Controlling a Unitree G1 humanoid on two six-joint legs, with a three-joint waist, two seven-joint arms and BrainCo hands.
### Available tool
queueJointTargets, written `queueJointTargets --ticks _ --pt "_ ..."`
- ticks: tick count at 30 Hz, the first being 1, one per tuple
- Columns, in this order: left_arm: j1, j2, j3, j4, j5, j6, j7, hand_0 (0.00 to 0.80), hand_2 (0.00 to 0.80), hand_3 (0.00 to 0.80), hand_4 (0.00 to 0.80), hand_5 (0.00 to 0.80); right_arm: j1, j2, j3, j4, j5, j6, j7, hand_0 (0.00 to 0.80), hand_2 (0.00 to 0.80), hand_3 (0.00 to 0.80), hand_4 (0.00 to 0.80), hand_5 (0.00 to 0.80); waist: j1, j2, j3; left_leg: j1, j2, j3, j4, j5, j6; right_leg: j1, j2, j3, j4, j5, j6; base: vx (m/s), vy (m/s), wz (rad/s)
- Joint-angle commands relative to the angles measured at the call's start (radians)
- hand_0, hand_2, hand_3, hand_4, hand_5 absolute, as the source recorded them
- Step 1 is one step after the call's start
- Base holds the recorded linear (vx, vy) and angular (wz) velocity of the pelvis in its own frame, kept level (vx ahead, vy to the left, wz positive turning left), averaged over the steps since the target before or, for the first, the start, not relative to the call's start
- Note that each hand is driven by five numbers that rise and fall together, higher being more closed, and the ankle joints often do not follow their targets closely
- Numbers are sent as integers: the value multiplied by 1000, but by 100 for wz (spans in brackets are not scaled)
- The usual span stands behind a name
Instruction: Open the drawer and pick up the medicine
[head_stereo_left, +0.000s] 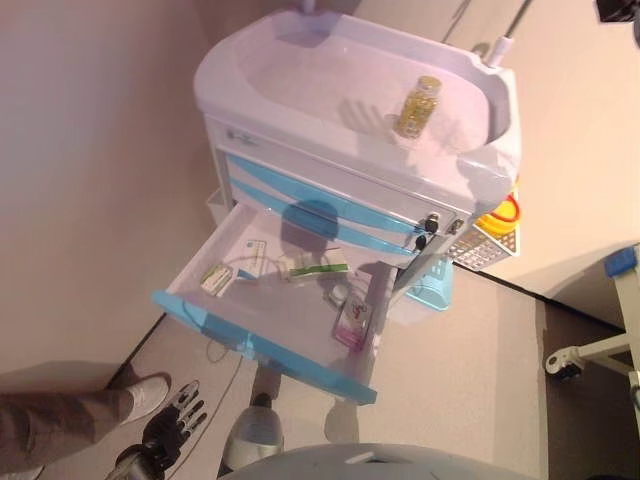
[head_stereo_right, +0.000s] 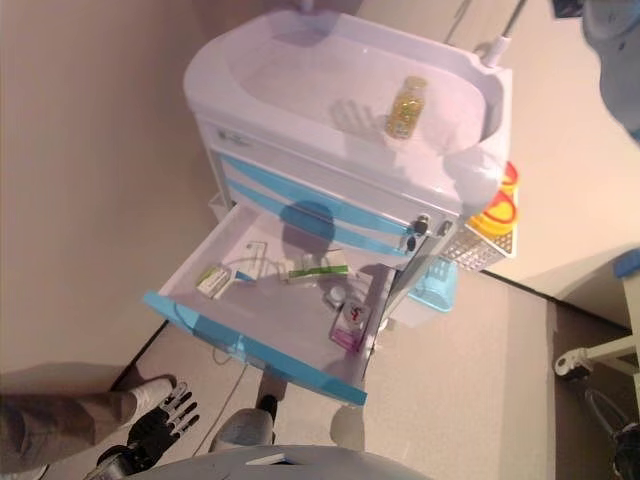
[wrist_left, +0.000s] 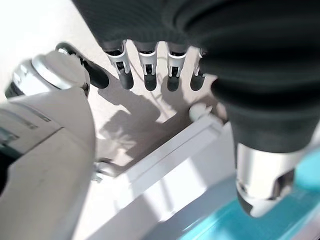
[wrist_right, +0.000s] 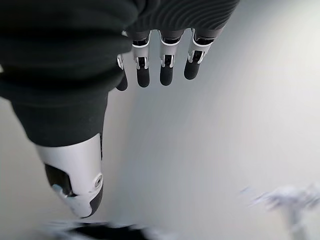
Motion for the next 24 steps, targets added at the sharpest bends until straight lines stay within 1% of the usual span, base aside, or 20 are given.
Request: queueJointTargets --ticks 1,2,4,5,7,8,9,10,11,13,14,15,16,17,18,19,20,21,23,24 --pt "-25 20 -90 14 225 -78 5 0 0 0 0 0 126 -20 -101 -132 140 -21 87 0 0 0 0 0 -17 42 -41 92 12 6 -41 -97 50 -121 -47 20 92 89 35 -56 8 -30" --pt "-36 24 -112 18 258 -101 17 0 0 0 0 0 201 -2 -156 -189 156 -31 104 0 0 0 0 0 -31 48 -42 94 14 15 -43 -98 50 -127 -46 30 94 88 35 -46 2 -40" --pt "-60 27 -159 17 372 -115 58 0 0 0 0 0 355 43 -249 -310 184 -53 119 0 0 0 0 0 -62 61 -45 101 18 38 -48 -102 48 -135 -45 48 96 85 35 -30 -14 -33" --pt "-69 36 -180 23 423 -130 76 0 0 0 0 0 416 59 -289 -356 194 -57 135 0 0 0 0 0 -67 60 -47 103 19 45 -48 -103 46 -138 -44 55 97 85 36 -21 -30 -27" --pt "-105 49 -234 45 548 -166 115 0 0 0 0 0 558 103 -352 -463 289 -87 187 0 0 0 0 0 -104 69 -52 110 27 73 -50 -105 42 -149 -41 78 99 84 37 -20 -32 -43" --pt "-118 57 -254 43 590 -169 141 0 0 0 0 0 605 115 -369 -492 318 -94 213 0 0 0 0 0 -115 71 -53 113 30 84 -51 -106 40 -152 -39 85 100 84 38 -16 -35 -42" --pt "-136 70 -284 38 671 -175 160 0 0 0 0 0 666 134 -383 -523 362 -100 245 0 0 0 0 0 -133 75 -53 116 33 97 -50 -108 39 -156 -38 96 101 85 39 -17 -36 -34" --pt "-158 85 -319 34 728 -178 181 0 0 0 0 0 728 155 -393 -546 387 -119 284 0 0 0 0 0 -151 78 -53 119 35 110 -48 -110 38 -161 -35 108 103 86 40 -17 -41 -34" --pt "-169 96 -342 30 778 -186 194 0 0 0 0 0 756 164 -397 -556 435 -117 319 0 0 0 0 0 -161 79 -52 121 37 118 -47 -112 38 -164 -34 115 104 86 41 -16 -37 -38" --pt "-214 127 -409 8 828 -171 226 0 0 0 0 0 847 190 -379 -577 522 -151 390 0 0 0 0 0 -197 86 -47 126 41 145 -39 -116 37 -176 -30 138 112 87 43 -13 -42 -35" --pt "-241 142 -443 1 873 -172 238 0 0 0 0 0 891 202 -369 -590 590 -151 447 0 0 0 0 0 -220 89 -41 126 43 157 -32 -120 37 -183 -27 150 118 86 42 -7 -40 -29" --pt "-252 148 -460 -4 888 -168 245 0 0 0 0 0 913 205 -373 -594 614 -155 467 0 0 0 0 0 -223 90 -38 127 44 162 -28 -122 37 -186 -27 154 122 85 43 0 -50 -22" --pt "-269 158 -485 -13 931 -171 253 0 0 0 0 0 931 212 -365 -595 708 -145 510 0 0 0 0 0 -234 91 -33 127 45 168 -22 -125 37 -190 -25 162 127 85 43 -9 -48 -21" --pt "-295 178 -510 -22 947 -174 255 0 0 0 0 0 962 219 -345 -597 770 -154 562 0 0 0 0 0 -249 93 -23 124 45 173 -11 -127 37 -199 -23 173 134 86 42 -18 -43 -22" --pt "-307 187 -520 -26 963 -176 249 0 0 0 0 0 978 223 -339 -595 790 -162 595 0 0 0 0 0 -252 94 -18 122 46 177 -5 -130 37 -203 -22 178 139 85 43 -34 -30 -21" --pt "-329 200 -543 -26 1007 -192 247 0 0 0 0 0 999 237 -323 -594 863 -157 651 0 0 0 0 0 -265 97 -9 119 46 182 4 -132 37 -211 -22 185 143 87 42 -30 -15 -15" --pt "-345 210 -562 -26 1019 -198 252 0 0 0 0 0 1006 245 -312 -594 922 -130 677 0 0 0 0 0 -272 99 -2 115 47 187 12 -134 35 -217 -22 190 145 89 43 -29 -14 -8" --pt "-360 218 -577 -29 1030 -202 256 0 0 0 0 0 1013 261 -293 -588 958 -101 710 0 0 0 0 0 -279 101 4 112 47 193 21 -136 33 -223 -22 197 148 90 44 -32 0 -16" --pt "-396 226 -616 -18 1016 -209 277 0 0 0 0 0 1029 302 -236 -573 965 -87 785 0 0 0 0 0 -297 107 20 101 49 204 40 -140 31 -242 -23 213 154 95 45 -44 13 -25" --pt "-412 224 -627 -6 989 -211 292 0 0 0 0 0 1049 318 -208 -569 1013 -43 824 0 0 0 0 0 -308 114 32 95 50 212 49 -141 30 -253 -24 223 155 100 45 -42 26 -24"
